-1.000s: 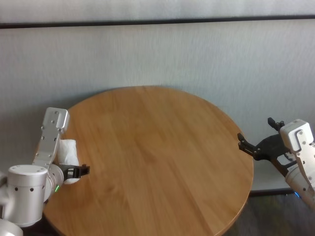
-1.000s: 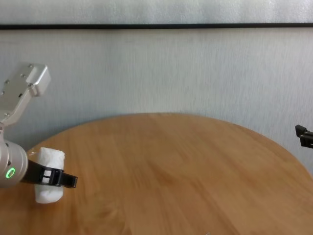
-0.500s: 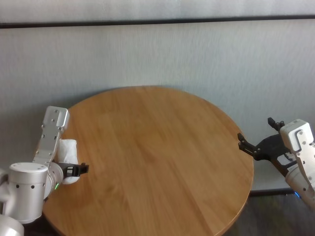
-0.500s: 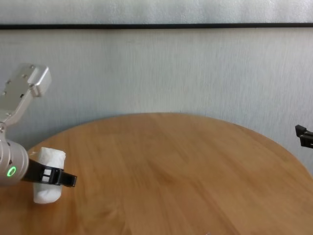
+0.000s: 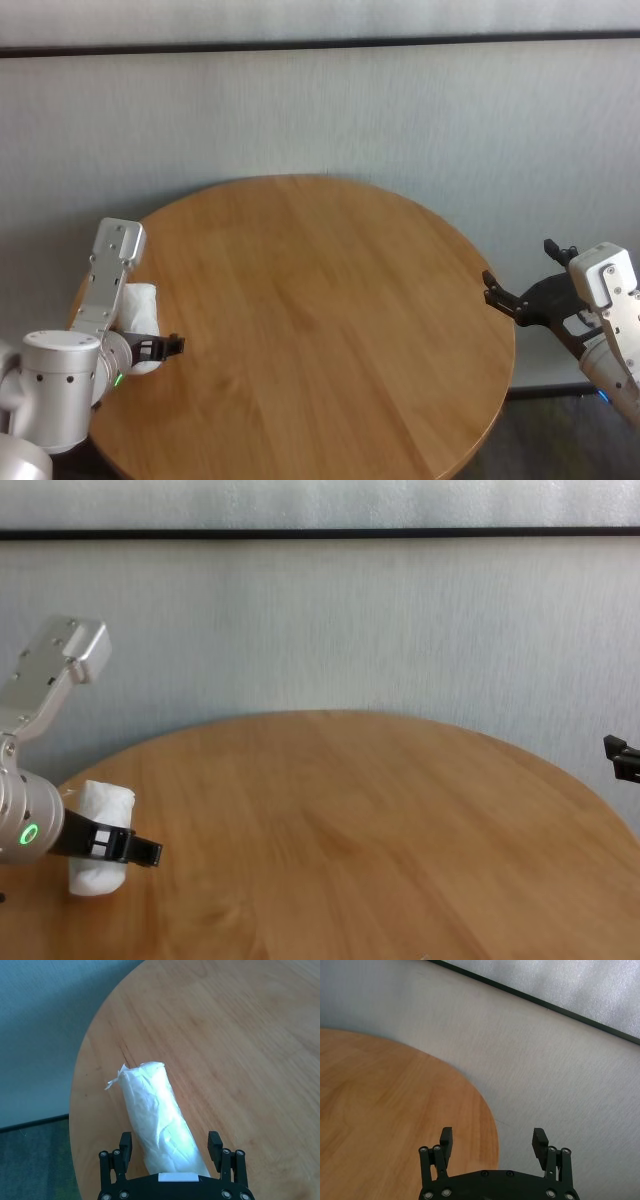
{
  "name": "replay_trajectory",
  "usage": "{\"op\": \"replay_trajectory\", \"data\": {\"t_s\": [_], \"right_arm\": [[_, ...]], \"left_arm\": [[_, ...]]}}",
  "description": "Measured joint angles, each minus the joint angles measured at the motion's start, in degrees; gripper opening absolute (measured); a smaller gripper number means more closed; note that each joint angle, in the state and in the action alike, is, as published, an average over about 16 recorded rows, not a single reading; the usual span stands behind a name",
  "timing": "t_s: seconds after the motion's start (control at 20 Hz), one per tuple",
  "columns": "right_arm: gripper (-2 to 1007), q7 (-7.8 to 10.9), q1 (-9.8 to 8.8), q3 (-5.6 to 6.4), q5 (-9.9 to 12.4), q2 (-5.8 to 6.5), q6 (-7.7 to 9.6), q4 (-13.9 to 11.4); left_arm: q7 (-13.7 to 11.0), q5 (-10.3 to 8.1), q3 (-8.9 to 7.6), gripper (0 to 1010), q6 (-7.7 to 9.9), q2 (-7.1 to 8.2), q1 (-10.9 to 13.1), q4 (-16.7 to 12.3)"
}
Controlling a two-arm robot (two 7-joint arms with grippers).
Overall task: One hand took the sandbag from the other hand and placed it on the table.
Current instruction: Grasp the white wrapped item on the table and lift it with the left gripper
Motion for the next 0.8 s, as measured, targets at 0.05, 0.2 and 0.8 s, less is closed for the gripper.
{"op": "replay_trajectory", "data": {"t_s": [0.05, 0.2, 0.8], "right_arm": [[1005, 0.00, 0.00, 0.00, 0.0, 0.00, 0.00, 0.0], [1005, 0.00, 0.00, 0.00, 0.0, 0.00, 0.00, 0.0], [1005, 0.00, 0.00, 0.00, 0.0, 0.00, 0.00, 0.0]], "left_arm": [[0.0, 0.21, 0.04, 1000, -0.16, -0.01, 0.0, 0.1], [0.0, 0.88, 0.18, 1000, -0.65, -0.02, 0.1, 0.2], [0.0, 2.63, 0.94, 978, -2.18, 0.32, 0.3, 0.5]]}}
